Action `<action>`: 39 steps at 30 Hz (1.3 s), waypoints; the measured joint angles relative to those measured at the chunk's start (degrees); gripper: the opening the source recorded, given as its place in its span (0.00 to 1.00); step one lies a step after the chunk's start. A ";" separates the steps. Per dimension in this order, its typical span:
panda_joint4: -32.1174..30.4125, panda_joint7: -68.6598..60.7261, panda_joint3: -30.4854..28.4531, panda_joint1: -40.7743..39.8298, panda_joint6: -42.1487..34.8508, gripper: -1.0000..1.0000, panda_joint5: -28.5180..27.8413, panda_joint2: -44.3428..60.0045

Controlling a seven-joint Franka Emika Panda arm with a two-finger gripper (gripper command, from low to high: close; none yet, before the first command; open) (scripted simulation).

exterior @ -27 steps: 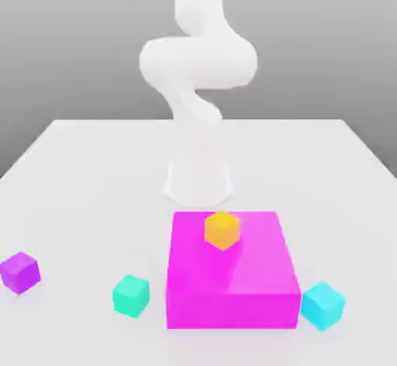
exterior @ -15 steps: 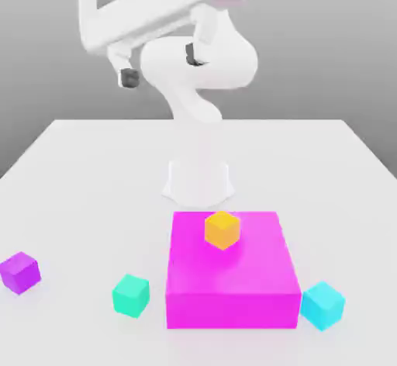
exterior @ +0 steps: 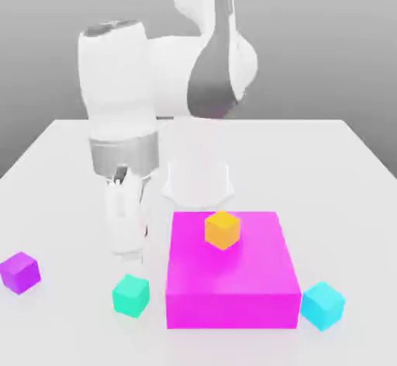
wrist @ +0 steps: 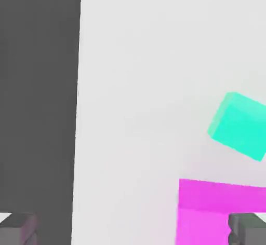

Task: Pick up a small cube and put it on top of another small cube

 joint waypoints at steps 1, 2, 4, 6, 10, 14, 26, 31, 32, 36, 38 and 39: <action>-0.80 3.90 -0.47 -0.34 1.01 0.50 -1.63 1.31; -1.59 7.97 -1.18 -0.51 2.00 0.50 -3.50 2.59; -3.08 16.27 -3.30 -0.30 3.95 0.50 -7.79 5.06; -3.18 19.27 -4.24 0.21 6.03 0.50 -9.49 7.58; -2.24 19.91 -4.41 0.32 10.50 0.50 -9.76 13.00; -1.26 19.23 -2.91 -0.90 15.02 0.50 -8.63 18.77; -1.92 19.80 -3.97 -0.08 12.06 0.00 -9.58 14.80; -3.34 20.32 -4.35 0.19 6.49 0.00 -10.11 8.00; -3.71 19.18 -3.90 0.23 5.35 0.00 -9.11 6.67; -5.61 5.28 -1.20 4.45 0.05 0.00 0.89 0.55; -6.63 -1.08 -0.99 6.85 -2.73 0.00 4.18 -2.93; -7.15 -3.85 -0.98 7.77 -4.09 0.00 5.23 -4.74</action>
